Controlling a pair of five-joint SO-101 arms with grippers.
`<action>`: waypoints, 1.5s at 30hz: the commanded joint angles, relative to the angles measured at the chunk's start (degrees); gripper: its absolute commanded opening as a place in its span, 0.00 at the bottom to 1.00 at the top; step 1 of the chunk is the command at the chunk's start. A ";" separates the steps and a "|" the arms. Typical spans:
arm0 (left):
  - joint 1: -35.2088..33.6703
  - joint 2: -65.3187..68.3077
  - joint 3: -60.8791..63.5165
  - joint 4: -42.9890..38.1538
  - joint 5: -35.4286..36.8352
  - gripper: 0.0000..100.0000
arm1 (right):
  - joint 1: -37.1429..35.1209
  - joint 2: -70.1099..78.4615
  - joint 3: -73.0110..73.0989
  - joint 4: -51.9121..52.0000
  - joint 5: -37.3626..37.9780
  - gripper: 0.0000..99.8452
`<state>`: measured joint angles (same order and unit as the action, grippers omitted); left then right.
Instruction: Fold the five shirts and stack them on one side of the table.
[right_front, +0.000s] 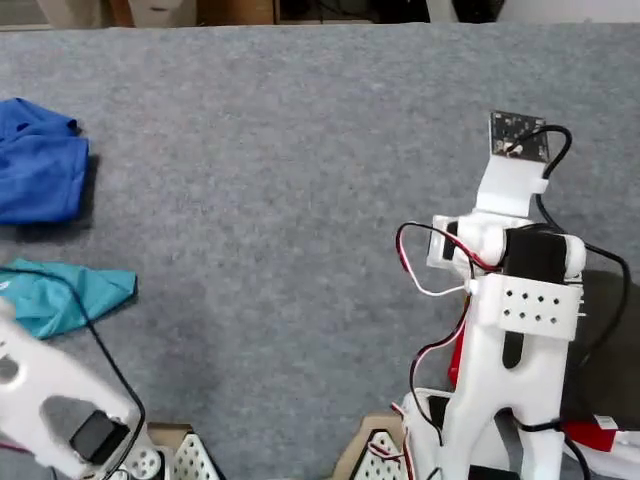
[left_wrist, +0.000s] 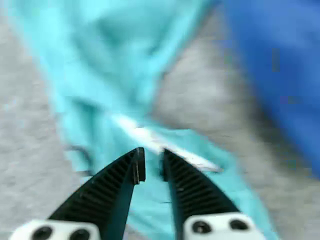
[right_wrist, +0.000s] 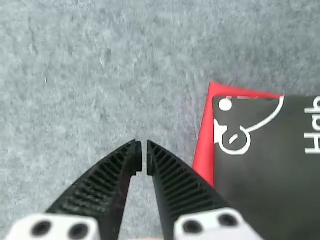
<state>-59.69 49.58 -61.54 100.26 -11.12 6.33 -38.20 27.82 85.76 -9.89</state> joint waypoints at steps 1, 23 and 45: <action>-6.77 -3.03 0.26 0.62 -1.23 0.15 | -0.92 -1.19 2.24 -4.04 2.37 0.03; -1.32 8.57 -5.98 0.62 -1.05 0.02 | -5.93 -1.36 10.07 -6.95 3.25 0.03; 68.84 -51.30 65.14 -5.80 11.78 0.02 | -2.07 -1.27 6.11 -7.74 17.85 0.03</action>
<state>-4.04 7.12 -1.93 96.22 -0.92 2.11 -38.20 36.62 78.73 5.32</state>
